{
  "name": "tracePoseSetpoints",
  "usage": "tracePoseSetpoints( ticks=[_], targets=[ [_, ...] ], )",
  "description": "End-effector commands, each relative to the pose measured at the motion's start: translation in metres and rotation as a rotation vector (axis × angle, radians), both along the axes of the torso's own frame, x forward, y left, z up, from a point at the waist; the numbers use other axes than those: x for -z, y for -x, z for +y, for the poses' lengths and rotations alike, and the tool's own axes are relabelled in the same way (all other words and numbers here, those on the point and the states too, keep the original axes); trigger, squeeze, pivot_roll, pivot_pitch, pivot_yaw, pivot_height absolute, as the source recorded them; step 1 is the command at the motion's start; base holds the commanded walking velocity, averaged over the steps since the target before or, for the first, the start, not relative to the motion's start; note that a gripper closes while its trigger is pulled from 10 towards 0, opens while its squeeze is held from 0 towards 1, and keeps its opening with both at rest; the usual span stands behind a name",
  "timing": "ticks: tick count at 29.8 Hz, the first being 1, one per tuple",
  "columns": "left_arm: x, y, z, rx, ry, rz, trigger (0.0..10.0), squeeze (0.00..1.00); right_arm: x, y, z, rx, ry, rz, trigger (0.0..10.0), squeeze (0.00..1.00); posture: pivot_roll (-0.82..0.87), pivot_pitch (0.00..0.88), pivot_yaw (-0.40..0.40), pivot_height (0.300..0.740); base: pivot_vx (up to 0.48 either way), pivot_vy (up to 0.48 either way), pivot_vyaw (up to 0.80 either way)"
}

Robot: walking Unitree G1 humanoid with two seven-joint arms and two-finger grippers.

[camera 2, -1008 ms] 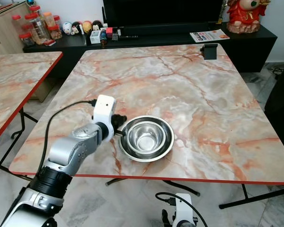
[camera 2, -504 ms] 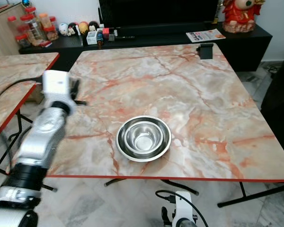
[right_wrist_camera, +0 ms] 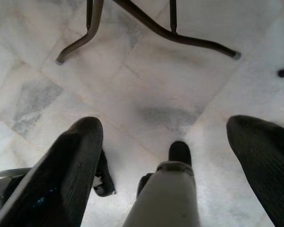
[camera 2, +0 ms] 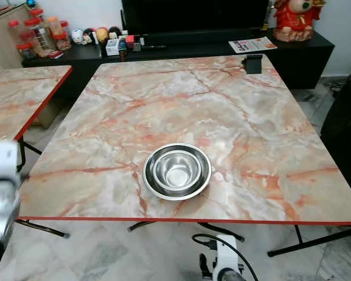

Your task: Setting the table

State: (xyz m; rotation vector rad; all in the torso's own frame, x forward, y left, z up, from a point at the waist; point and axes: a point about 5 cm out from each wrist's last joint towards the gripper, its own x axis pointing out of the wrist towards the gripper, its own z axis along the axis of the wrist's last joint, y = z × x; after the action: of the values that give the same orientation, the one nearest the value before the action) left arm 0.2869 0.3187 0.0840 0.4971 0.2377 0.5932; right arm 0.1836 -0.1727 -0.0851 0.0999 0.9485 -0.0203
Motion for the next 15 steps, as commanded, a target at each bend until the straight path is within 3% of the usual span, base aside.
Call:
tracePoseSetpoints(
  ticks=[1,3,9,15],
  targets=[
    [0.006,0.006,0.005,-0.020,-0.041,0.022,10.0,0.00,0.000,0.000,0.004,-0.005,-0.007,-0.001,10.0,0.00,-0.19,0.000,0.093,0.740,0.000,0.000,0.00],
    [0.012,0.010,0.007,-0.036,-0.056,0.042,10.0,0.00,0.000,0.000,0.004,-0.006,-0.006,-0.001,10.0,0.00,-0.19,0.000,0.093,0.740,0.000,0.000,0.00],
    [0.058,0.054,0.021,-0.214,-0.087,0.213,10.0,0.00,0.001,0.002,0.002,0.001,-0.002,0.002,10.0,0.00,-0.21,0.000,0.104,0.740,0.000,0.000,0.00],
    [0.091,0.082,0.015,-0.279,0.021,0.345,10.0,0.00,0.001,0.002,0.001,0.002,0.001,0.003,10.0,0.00,-0.22,0.000,0.107,0.740,0.000,0.000,0.00]
  ],
)
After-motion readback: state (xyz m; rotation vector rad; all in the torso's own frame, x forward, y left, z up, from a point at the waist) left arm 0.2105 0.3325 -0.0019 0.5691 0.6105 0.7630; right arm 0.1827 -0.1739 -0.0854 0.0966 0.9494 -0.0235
